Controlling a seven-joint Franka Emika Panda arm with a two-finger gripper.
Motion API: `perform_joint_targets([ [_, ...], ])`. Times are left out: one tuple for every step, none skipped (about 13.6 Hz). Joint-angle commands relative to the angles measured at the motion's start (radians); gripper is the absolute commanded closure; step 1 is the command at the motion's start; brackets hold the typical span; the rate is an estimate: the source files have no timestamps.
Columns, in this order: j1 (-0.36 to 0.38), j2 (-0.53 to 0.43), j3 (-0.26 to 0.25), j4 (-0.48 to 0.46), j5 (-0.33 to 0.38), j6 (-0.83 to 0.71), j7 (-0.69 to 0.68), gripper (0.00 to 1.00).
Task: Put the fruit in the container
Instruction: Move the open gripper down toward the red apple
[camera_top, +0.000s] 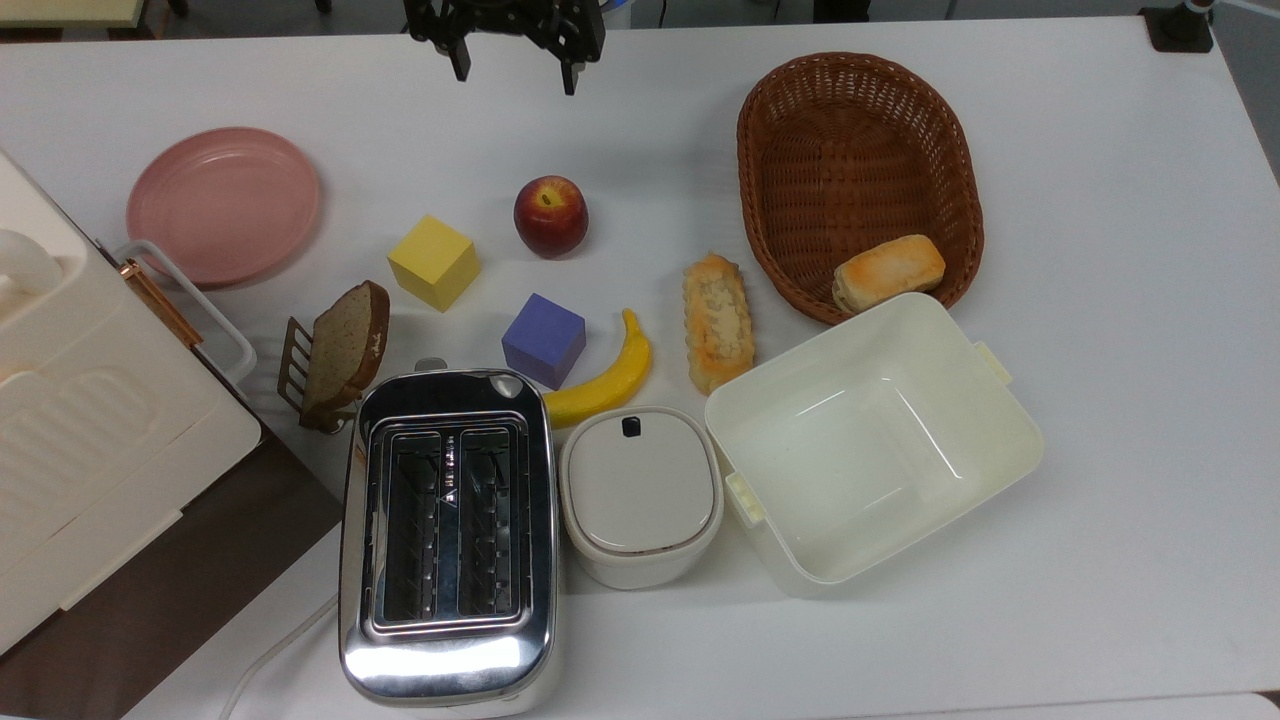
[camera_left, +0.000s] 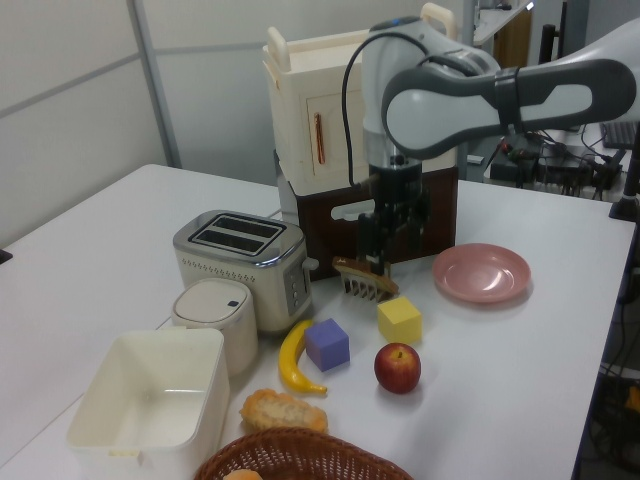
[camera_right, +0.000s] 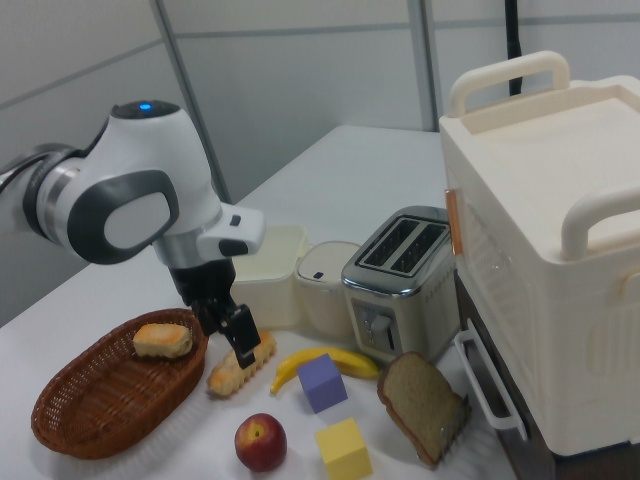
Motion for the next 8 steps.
perform_joint_targets([
  [0.001,-0.044,-0.002,-0.105,0.008,0.059,0.016,0.00],
  [0.001,-0.041,-0.002,-0.111,0.004,0.074,0.016,0.00],
  [0.002,-0.032,-0.002,-0.119,0.001,0.090,0.015,0.00],
  [0.002,-0.023,-0.002,-0.128,-0.007,0.110,0.009,0.00],
  [0.004,-0.010,-0.002,-0.146,-0.024,0.142,0.009,0.00],
  [0.008,0.009,-0.002,-0.175,-0.045,0.203,0.009,0.00],
  [0.010,0.022,-0.002,-0.194,-0.051,0.243,0.009,0.00],
  [0.013,0.031,-0.001,-0.218,-0.067,0.287,0.009,0.00],
])
